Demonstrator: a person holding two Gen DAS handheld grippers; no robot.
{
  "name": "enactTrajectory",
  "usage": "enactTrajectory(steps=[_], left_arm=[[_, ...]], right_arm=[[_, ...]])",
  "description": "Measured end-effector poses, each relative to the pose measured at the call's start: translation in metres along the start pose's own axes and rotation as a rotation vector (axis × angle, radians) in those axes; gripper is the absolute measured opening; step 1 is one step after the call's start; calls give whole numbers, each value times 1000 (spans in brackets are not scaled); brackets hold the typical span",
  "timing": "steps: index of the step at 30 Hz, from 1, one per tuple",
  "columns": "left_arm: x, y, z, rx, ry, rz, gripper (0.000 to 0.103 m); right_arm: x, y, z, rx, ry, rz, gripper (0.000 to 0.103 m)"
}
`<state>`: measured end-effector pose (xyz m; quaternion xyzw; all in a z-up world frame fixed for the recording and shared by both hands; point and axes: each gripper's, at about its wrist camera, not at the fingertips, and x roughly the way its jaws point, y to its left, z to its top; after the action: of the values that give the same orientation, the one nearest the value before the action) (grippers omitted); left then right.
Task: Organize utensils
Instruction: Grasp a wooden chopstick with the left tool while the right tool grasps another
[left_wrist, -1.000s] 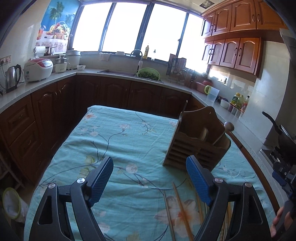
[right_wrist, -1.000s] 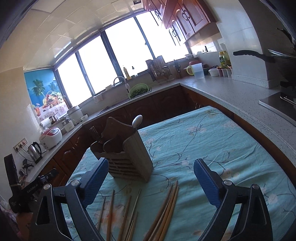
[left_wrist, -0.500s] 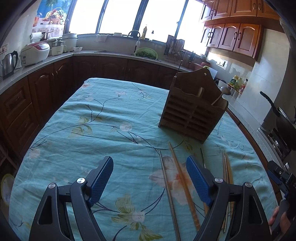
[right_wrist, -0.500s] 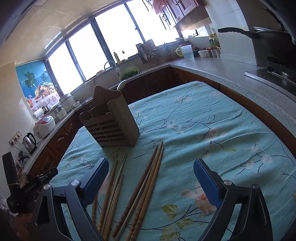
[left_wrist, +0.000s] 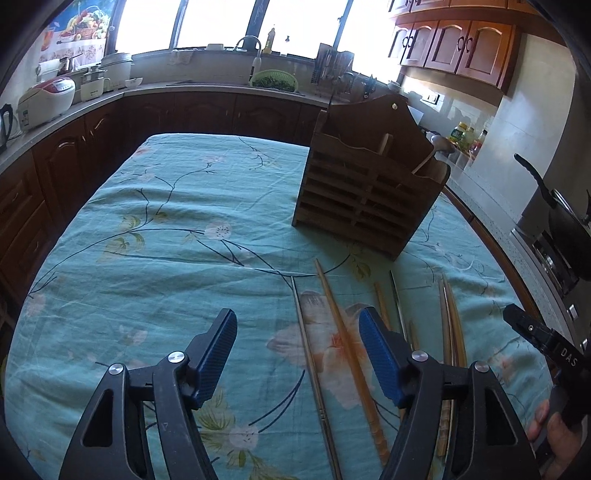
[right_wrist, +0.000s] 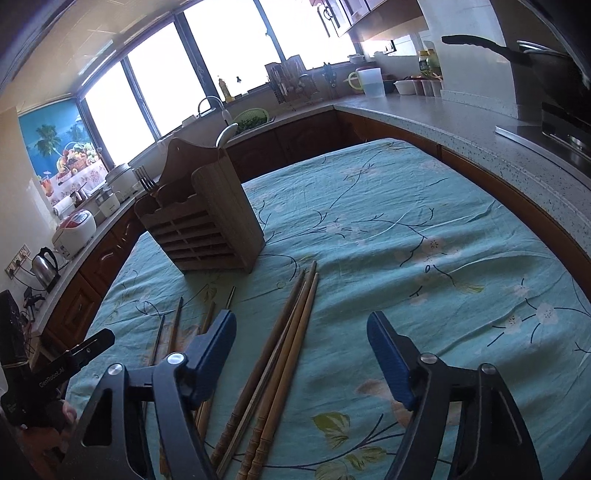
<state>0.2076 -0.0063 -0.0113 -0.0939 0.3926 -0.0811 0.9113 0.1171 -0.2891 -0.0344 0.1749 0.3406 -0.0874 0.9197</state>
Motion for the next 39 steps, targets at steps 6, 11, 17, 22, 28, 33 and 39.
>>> enactTrajectory(steps=[6,11,17,22,28,33,39], left_arm=[[31,-12,14,34,73,-19,52],[56,-21,27,61,115,-20,46],[90,-25,41,86,182,-1,36],[113,-27,44,97,232,10,30],[124,-41,41,173,210,54,20],[129,-48,40,187,209,24,5],[104,-39,43,142,163,-35,3]], right_arm=[[26,0,14,0,46,5,45],[52,5,29,-32,85,-5,33],[86,7,46,-76,131,-38,21],[110,4,48,-110,178,-87,14],[117,12,41,-169,189,-118,8],[118,16,43,-159,195,-82,6],[84,17,49,-100,143,0,5]])
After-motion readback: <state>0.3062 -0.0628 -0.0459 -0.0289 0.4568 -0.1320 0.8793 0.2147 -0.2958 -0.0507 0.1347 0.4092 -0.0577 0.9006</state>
